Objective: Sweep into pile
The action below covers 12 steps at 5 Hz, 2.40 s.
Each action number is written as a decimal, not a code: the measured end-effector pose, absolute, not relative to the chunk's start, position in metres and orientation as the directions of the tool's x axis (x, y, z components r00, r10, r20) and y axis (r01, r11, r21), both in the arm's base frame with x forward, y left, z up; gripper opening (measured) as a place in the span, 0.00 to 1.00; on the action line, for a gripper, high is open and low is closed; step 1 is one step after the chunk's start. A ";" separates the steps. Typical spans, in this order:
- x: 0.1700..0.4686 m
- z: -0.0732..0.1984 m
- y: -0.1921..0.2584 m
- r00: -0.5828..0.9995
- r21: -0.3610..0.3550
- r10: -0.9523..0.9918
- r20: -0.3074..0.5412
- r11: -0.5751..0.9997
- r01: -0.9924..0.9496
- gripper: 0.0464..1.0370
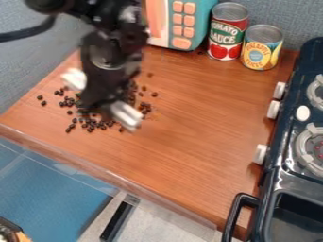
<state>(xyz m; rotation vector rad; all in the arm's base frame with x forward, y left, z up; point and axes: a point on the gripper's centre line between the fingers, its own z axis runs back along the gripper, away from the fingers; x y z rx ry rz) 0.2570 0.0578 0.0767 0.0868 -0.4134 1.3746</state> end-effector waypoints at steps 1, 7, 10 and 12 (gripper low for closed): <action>0.247 0.069 0.079 0.105 -0.178 0.956 0.275 0.157 -0.971 0.35; 0.221 0.018 0.107 0.104 -0.068 0.978 0.181 0.118 -0.991 0.35; 0.250 0.007 0.107 0.052 -0.065 0.983 0.179 0.065 -0.996 0.35; 0.274 0.007 0.110 0.016 -0.085 0.983 0.183 0.032 -0.996 0.35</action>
